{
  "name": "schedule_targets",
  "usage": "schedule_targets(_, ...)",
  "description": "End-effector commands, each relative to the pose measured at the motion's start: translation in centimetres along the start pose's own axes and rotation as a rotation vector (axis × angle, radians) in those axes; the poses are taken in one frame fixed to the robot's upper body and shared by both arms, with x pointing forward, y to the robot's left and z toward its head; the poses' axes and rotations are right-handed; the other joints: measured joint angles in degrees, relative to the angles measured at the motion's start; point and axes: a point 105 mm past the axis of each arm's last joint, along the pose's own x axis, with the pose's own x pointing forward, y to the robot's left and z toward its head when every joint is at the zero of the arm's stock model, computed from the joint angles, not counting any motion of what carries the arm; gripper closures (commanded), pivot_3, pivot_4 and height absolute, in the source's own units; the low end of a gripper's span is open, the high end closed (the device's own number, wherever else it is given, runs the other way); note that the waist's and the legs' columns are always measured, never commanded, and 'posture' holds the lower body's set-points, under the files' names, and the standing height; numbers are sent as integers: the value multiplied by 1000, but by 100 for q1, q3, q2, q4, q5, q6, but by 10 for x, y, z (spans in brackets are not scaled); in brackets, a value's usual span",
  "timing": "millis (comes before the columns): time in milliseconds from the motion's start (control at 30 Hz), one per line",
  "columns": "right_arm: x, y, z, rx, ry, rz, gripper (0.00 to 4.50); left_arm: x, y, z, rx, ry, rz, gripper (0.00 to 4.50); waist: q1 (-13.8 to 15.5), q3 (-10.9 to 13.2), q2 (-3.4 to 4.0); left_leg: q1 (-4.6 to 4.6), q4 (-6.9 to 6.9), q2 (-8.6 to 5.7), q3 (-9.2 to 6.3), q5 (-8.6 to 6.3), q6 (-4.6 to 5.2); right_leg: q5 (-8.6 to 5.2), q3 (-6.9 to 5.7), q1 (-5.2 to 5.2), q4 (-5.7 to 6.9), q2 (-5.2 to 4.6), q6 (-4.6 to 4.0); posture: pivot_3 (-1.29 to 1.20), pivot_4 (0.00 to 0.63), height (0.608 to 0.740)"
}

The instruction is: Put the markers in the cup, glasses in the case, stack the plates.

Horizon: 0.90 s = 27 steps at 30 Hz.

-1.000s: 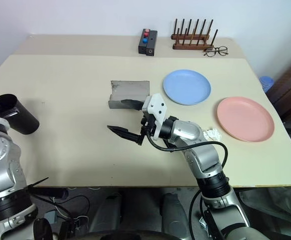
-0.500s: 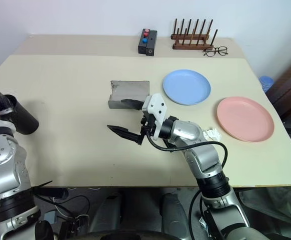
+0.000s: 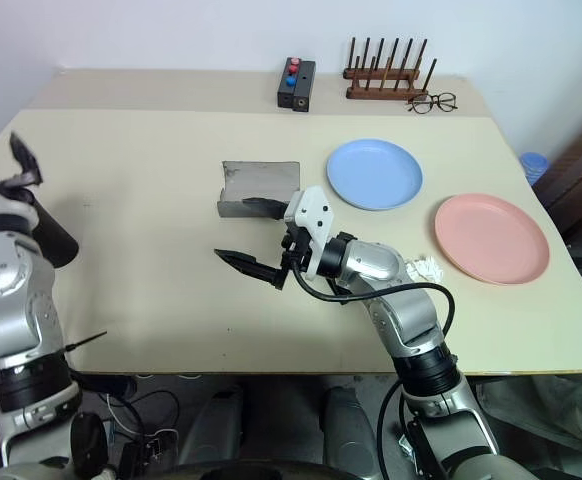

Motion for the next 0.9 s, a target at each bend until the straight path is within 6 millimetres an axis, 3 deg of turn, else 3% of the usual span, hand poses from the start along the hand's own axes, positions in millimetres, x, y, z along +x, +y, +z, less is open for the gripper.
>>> schedule_targets(33, 2, 3, 11, -29, -40, 15, 0, 3, -71, 19, -98, 41, -427, 142, 12, 0, 0, -1, 0, 0, 0, 0, 0, 0, -1, 0, 1, 1, 0, 0, 150, 738)
schedule_targets(100, 3, 2, 11, -30, -39, 14, 0, -2, -93, 16, -90, 105, -582, 142, -4, 0, 1, -2, 1, 0, 0, 0, 0, 0, -1, 0, -1, 0, 0, 0, 150, 738)
schedule_targets(167, 4, 2, 10, -30, -37, 15, 0, -19, -125, -5, 42, 216, -840, 142, -37, 1, 3, -1, -1, -1, 2, 0, 0, -1, 2, 0, -2, -2, 0, 0, 150, 738)
schedule_targets(233, 4, 1, 10, -39, -32, 14, 0, -31, -143, -29, 45, 395, -1006, 142, -51, 6, 16, 1, -8, 0, 2, 0, 1, -1, 2, -5, 1, 1, 0, 0, 150, 738)
schedule_targets(267, 2, 1, 10, -50, -20, 20, 0, -35, -150, -32, 80, 395, -1083, 142, -61, 7, 16, 1, -11, 1, 2, 0, 1, -1, 2, -9, 2, 1, 0, 0, 150, 738)
schedule_targets(400, -14, -3, 2, -72, 88, 60, 0, -36, -164, -45, 116, 464, -1252, 142, -102, 9, 16, -8, -11, 2, 1, 0, 1, -2, 1, -13, 1, 2, 0, 0, 150, 738)
schedule_targets(533, -42, -8, -10, -98, 259, 88, 0, -43, -174, -61, 252, 501, -1440, 142, -94, 10, 17, -10, -11, 1, 2, 0, 2, -3, 1, -14, -3, 1, 0, 0, 150, 738)
schedule_targets(633, -59, -15, -13, -124, 320, 37, 0, -45, -187, -65, 260, 500, -1542, 142, -95, 10, 16, -11, -11, 1, 2, -1, 3, -5, 1, -15, -2, 1, 0, 0, 150, 738)
schedule_targets(900, -80, -24, -24, -183, 410, -88, 0, -55, -196, -89, 377, 573, -1709, 142, -155, 11, 15, -15, -11, 1, 2, -3, 7, -7, 2, -19, 0, 1, 3, 0, 150, 738)
